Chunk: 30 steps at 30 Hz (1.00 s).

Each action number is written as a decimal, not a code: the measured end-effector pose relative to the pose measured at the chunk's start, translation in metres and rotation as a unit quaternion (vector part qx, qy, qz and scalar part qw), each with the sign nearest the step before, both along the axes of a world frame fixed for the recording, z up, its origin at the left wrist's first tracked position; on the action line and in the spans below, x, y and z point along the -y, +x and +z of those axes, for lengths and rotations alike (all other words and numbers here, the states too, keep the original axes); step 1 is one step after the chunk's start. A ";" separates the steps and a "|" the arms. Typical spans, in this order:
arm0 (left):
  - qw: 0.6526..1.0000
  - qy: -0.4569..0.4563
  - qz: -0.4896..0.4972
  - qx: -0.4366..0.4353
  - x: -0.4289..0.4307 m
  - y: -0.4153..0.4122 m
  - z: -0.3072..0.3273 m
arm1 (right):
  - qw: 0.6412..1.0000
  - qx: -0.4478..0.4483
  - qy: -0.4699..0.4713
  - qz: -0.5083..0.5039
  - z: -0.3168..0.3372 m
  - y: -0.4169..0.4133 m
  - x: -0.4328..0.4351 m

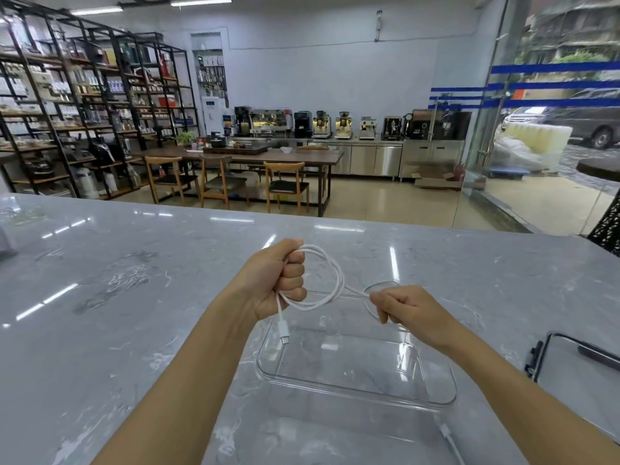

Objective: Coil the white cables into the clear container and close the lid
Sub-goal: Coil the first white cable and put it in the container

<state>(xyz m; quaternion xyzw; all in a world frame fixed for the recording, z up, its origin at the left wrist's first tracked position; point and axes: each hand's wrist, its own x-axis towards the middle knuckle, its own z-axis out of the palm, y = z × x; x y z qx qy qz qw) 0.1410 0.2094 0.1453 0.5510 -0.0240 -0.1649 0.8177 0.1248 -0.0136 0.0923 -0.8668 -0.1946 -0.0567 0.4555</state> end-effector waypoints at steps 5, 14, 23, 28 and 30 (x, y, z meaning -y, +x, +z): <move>0.999 0.033 -0.001 0.007 0.019 -0.005 -0.003 | 0.994 -0.091 0.034 0.052 0.014 -0.007 -0.007; 0.990 0.121 -0.061 0.026 0.025 -0.017 -0.001 | 0.972 -0.057 0.226 -0.001 0.028 -0.008 -0.031; 0.942 0.315 -0.048 0.106 0.011 -0.016 0.002 | 0.999 -0.023 0.019 0.024 0.028 0.000 -0.022; 0.975 0.124 -0.184 0.030 0.005 -0.014 -0.025 | 0.997 -0.036 0.050 0.040 0.033 0.000 -0.022; 0.982 0.085 -0.162 0.046 0.009 -0.015 -0.031 | 0.995 -0.055 0.060 0.053 0.033 -0.002 -0.023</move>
